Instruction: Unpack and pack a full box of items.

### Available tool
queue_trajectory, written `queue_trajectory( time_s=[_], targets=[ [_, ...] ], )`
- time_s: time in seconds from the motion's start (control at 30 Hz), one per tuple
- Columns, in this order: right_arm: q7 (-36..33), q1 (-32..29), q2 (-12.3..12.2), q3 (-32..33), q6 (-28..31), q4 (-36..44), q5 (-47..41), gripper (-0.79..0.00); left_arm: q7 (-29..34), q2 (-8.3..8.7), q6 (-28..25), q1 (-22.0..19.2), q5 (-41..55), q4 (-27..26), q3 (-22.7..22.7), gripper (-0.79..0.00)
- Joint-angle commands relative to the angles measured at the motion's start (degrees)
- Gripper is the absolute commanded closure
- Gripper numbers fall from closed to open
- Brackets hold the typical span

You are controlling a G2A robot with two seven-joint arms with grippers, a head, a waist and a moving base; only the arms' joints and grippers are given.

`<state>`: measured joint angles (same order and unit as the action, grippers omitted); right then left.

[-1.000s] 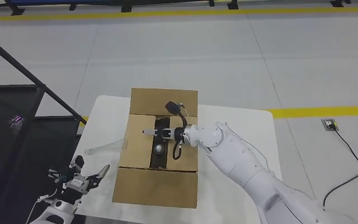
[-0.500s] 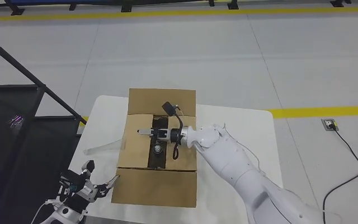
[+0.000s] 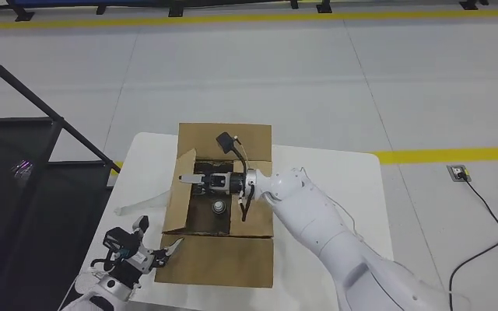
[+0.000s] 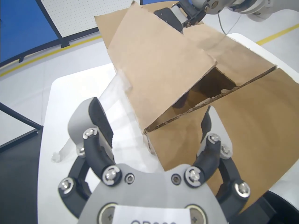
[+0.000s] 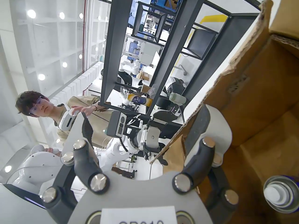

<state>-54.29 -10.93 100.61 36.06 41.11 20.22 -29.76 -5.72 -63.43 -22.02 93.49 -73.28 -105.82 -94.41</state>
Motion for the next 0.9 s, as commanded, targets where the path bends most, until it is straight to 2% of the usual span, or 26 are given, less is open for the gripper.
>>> queue_trajectory(
  time_s=[0.0,0.23,0.47,0.67,0.87],
  targets=[
    [-0.2,0.2,0.5,0.1,0.2,-0.1,0.0,-0.785,1.2,-0.19,1.7,-1.3,1.1,0.2,1.0,-0.785],
    [-3.3,0.9,1.9,1.1,2.2,-0.7,-1.9,-0.785,3.0,-0.73,6.4,-3.5,4.4,0.1,2.3,-0.785],
    [-4.2,1.5,2.1,1.7,4.7,-0.1,-0.8,-0.785,2.3,-0.97,11.4,-1.5,7.2,-1.3,-1.2,-0.785],
    [-1.4,0.6,0.2,1.3,7.5,4.5,3.9,-0.785,3.3,-1.06,16.2,0.9,6.8,-2.2,-5.1,-0.785],
    [3.2,-1.5,-3.4,1.0,12.1,11.4,10.8,-0.785,8.1,-1.11,20.0,1.1,3.7,-0.8,-6.5,-0.785]
  ],
)
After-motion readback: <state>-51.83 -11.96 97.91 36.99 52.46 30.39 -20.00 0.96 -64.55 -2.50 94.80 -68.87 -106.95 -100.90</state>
